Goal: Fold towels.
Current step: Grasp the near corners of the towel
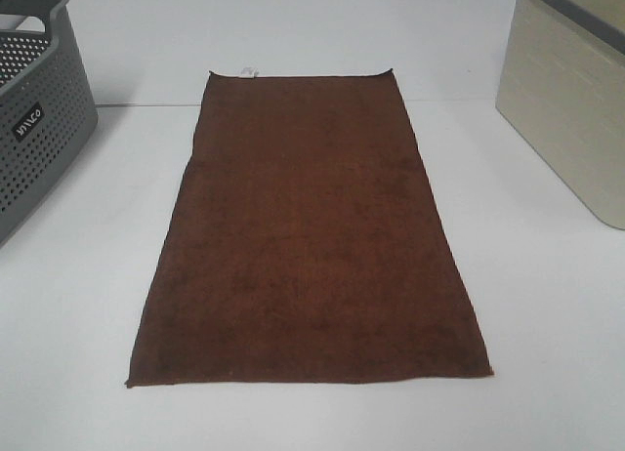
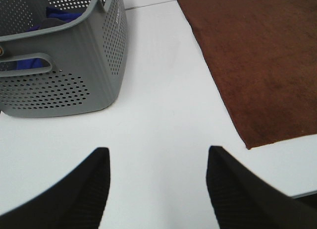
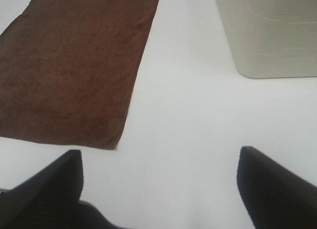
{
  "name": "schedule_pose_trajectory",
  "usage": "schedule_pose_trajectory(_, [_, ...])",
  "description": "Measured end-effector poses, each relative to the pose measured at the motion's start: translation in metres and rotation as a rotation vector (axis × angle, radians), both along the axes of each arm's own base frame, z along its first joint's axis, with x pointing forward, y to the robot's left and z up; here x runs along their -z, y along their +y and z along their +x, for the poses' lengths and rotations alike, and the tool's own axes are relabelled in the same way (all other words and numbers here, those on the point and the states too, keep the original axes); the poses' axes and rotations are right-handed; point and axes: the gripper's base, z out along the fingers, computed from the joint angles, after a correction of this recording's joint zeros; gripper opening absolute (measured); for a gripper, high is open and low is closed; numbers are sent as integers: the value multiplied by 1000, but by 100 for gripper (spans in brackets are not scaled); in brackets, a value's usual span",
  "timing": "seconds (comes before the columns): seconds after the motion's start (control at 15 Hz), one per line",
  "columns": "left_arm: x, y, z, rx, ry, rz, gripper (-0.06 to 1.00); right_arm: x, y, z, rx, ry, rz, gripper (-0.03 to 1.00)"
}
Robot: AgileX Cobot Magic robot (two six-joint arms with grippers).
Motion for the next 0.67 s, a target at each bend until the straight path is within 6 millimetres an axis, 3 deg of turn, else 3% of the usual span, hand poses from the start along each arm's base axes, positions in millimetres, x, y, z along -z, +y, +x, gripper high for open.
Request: schedule_pose_trajectory(0.67, [0,0,0,0,0,0,56,0,0,0,0,0,0,80])
